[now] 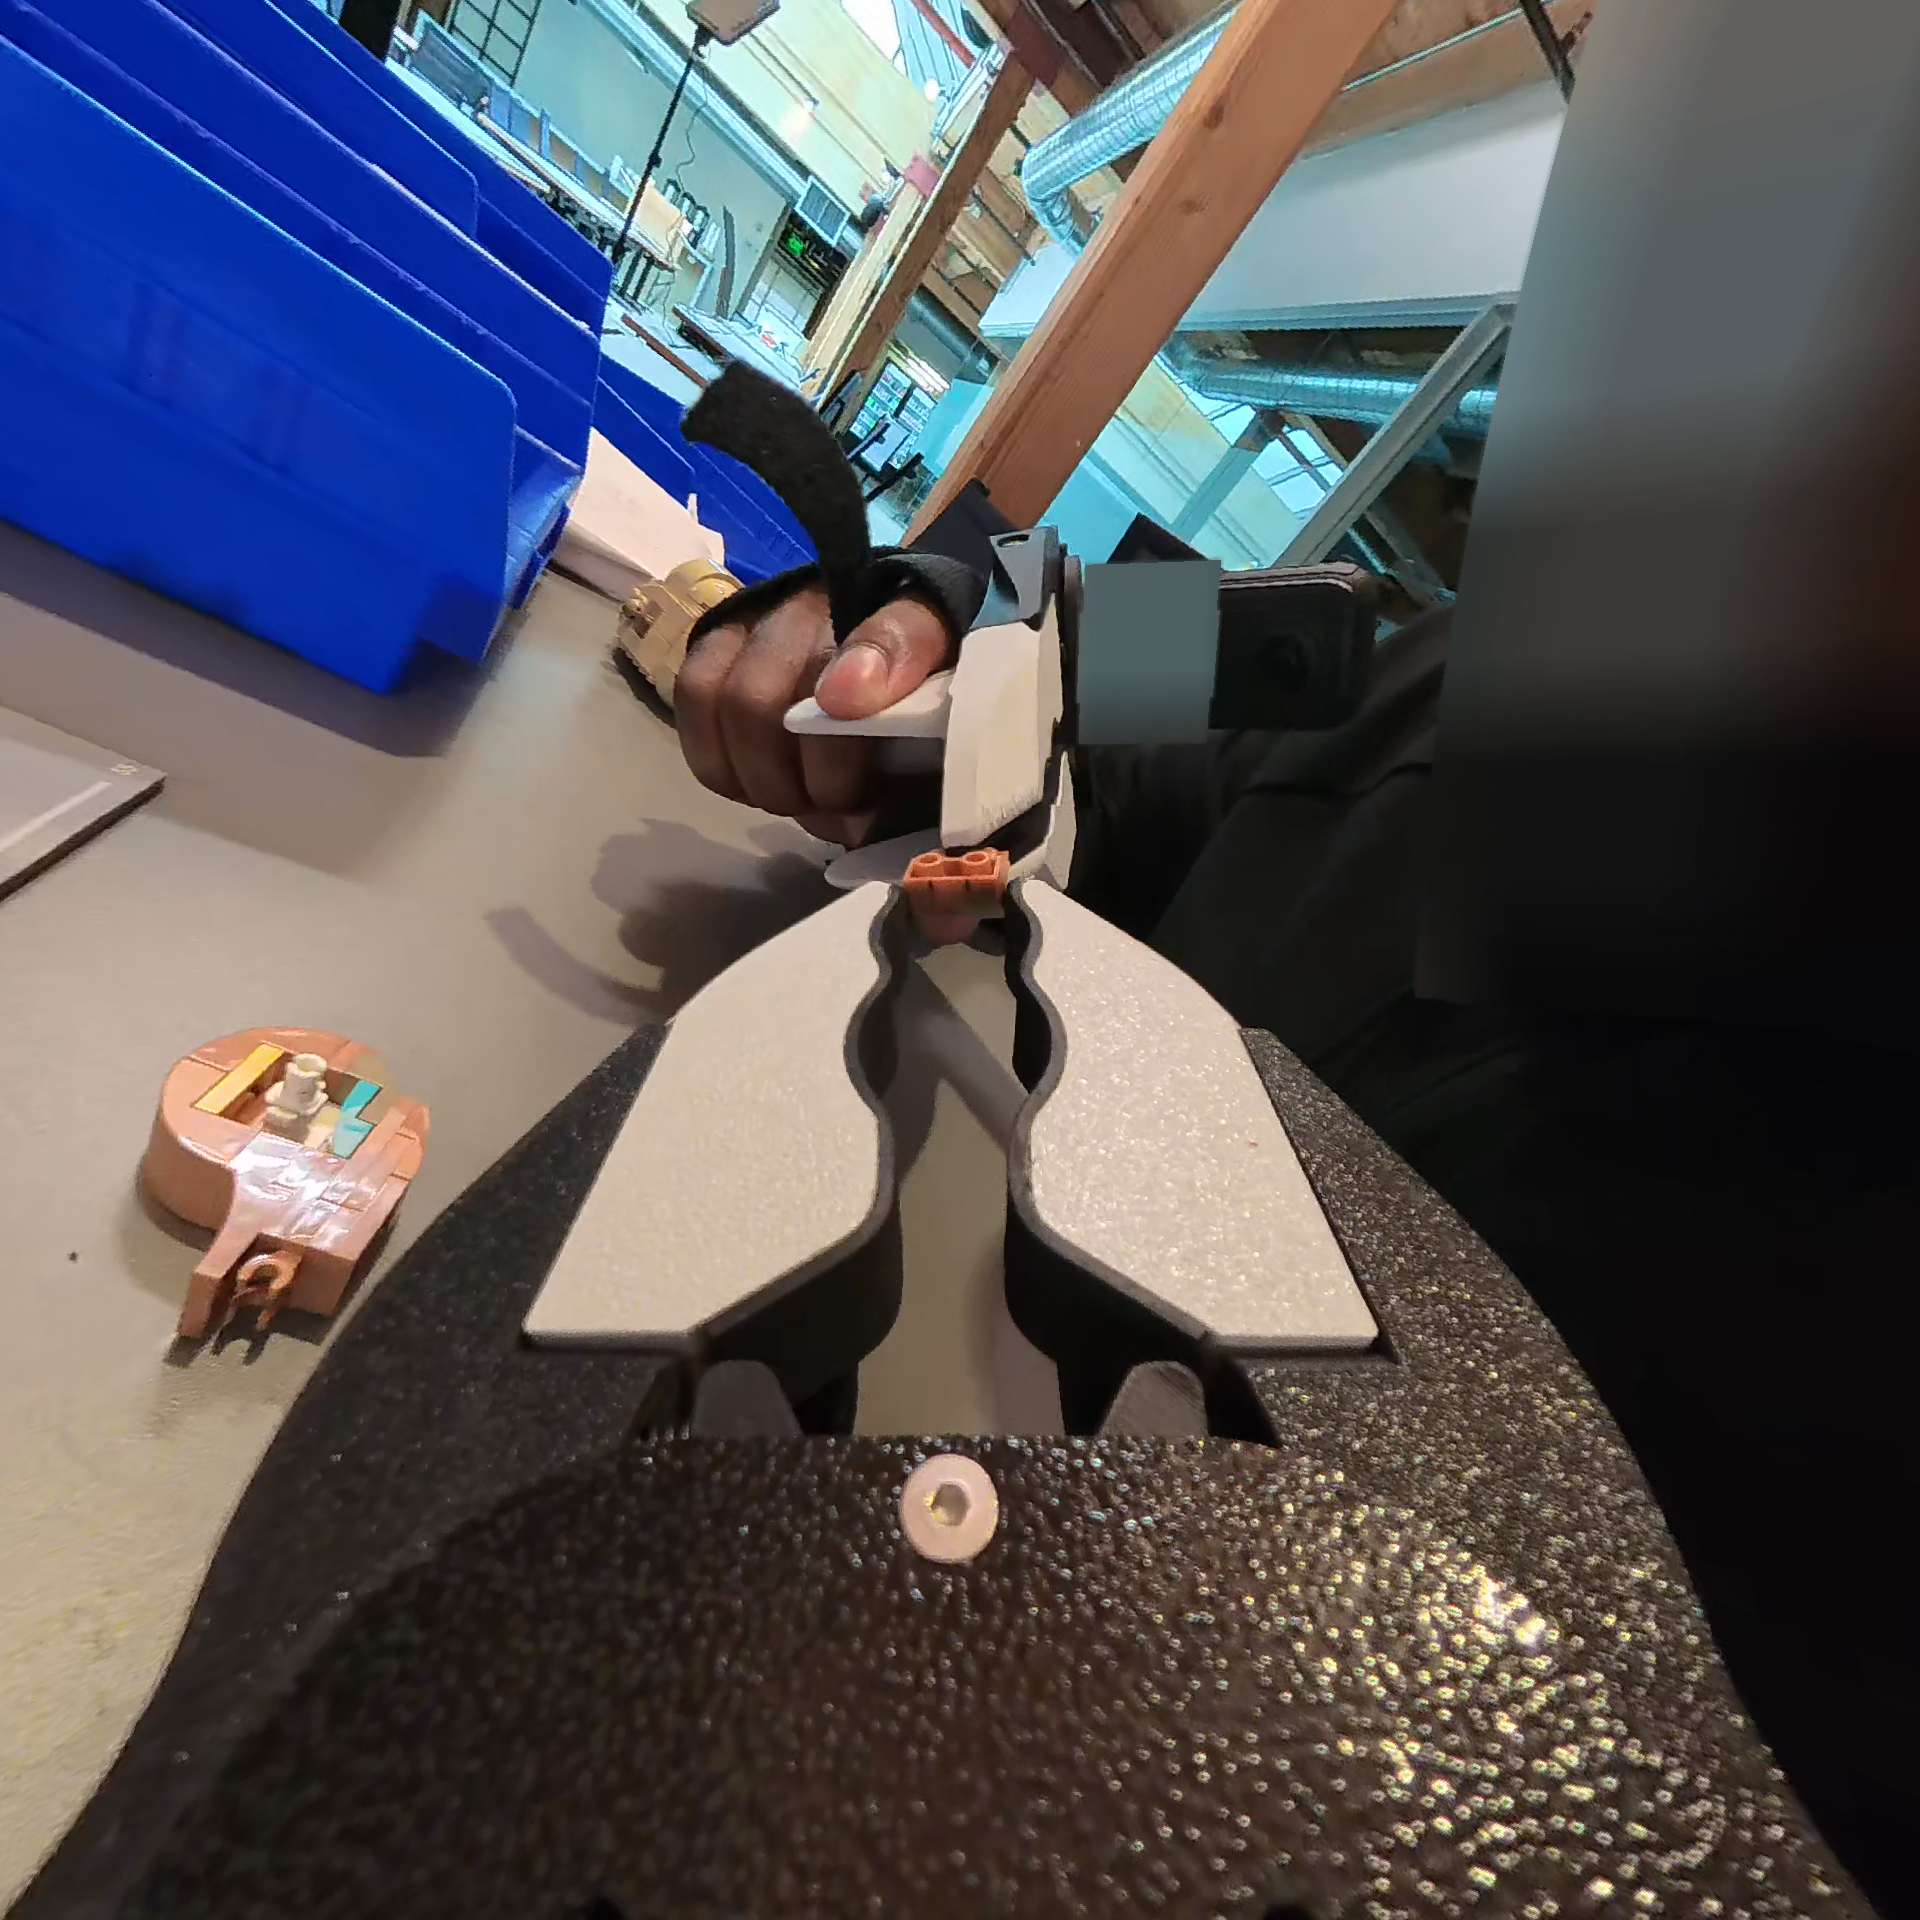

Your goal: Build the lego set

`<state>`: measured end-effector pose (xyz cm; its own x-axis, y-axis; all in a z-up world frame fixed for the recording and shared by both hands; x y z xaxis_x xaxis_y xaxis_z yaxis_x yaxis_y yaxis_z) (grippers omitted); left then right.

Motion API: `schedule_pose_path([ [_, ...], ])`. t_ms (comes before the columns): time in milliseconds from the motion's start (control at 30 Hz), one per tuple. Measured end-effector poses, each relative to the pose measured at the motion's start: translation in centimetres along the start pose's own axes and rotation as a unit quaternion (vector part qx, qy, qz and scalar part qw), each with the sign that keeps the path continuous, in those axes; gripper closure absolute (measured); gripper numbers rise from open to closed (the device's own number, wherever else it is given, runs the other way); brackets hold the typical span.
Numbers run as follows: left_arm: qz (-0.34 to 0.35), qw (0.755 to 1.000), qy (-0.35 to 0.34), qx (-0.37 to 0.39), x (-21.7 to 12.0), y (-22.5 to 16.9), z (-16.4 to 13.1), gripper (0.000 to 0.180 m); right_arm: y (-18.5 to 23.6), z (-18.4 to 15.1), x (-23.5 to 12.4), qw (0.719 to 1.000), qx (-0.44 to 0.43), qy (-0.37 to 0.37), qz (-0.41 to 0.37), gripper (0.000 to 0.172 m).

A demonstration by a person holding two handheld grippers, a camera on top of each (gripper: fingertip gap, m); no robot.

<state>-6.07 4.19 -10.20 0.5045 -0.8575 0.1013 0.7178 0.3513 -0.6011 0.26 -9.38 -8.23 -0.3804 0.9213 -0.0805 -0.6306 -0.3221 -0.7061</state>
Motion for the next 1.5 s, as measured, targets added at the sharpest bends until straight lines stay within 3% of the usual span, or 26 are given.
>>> schedule_pose_path([
  [433, -0.022, 1.0, -0.001, -0.02, 0.3, -0.2, -0.1, 0.164, 0.3, 0.2, -0.1, 0.999, -0.033, -0.01, 0.003, 0.167],
  [567, 0.01, 1.0, 0.007, 0.016, 0.1, 0.0, 0.1, 0.164, 0.1, -0.4, 0.2, 0.999, 0.03, 0.006, 0.027, 0.161],
  [633, 0.054, 0.996, 0.025, 0.066, -0.4, 0.2, 0.2, 0.164, -0.1, -1.3, 0.5, 0.989, 0.116, 0.041, 0.08, 0.149],
  [733, 0.106, 0.984, 0.043, 0.137, -1.5, 0.2, 0.6, 0.164, 0.1, -3.2, 0.8, 0.952, 0.231, 0.116, 0.165, 0.134],
  [767, 0.117, 0.981, 0.049, 0.148, -1.7, 0.2, 0.7, 0.164, 0.3, -3.7, 0.8, 0.942, 0.248, 0.136, 0.181, 0.136],
  [967, 0.136, 0.974, 0.06, 0.169, -1.7, 0.1, 0.7, 0.165, 2.2, -4.5, 1.8, 0.919, 0.245, 0.217, 0.219, 0.138],
  [1200, 0.143, 0.971, 0.069, 0.179, -1.5, 0.2, 0.4, 0.165, 3.1, -4.9, 2.6, 0.91, 0.252, 0.252, 0.213, 0.149],
  [1333, 0.141, 0.971, 0.076, 0.177, -1.5, 0.3, 0.3, 0.165, 3.0, -5.0, 2.5, 0.912, 0.253, 0.248, 0.208, 0.156],
  [1500, 0.124, 0.978, 0.06, 0.155, -1.6, 0.4, 0.2, 0.164, 1.2, -4.3, 2.0, 0.922, 0.307, 0.159, 0.174, 0.156],
])
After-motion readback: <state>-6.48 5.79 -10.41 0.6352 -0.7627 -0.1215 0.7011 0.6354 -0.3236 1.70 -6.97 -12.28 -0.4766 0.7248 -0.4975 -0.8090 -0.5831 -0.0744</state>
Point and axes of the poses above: each gripper's, where its closed fingertips meet, x out along the fingers, z out of its top, y = z × x across the jaws, the point moved 8 cm from there along -x, back along the fingers, and after that the axes turned 4 degrees about -y, right-handed, at the moved point
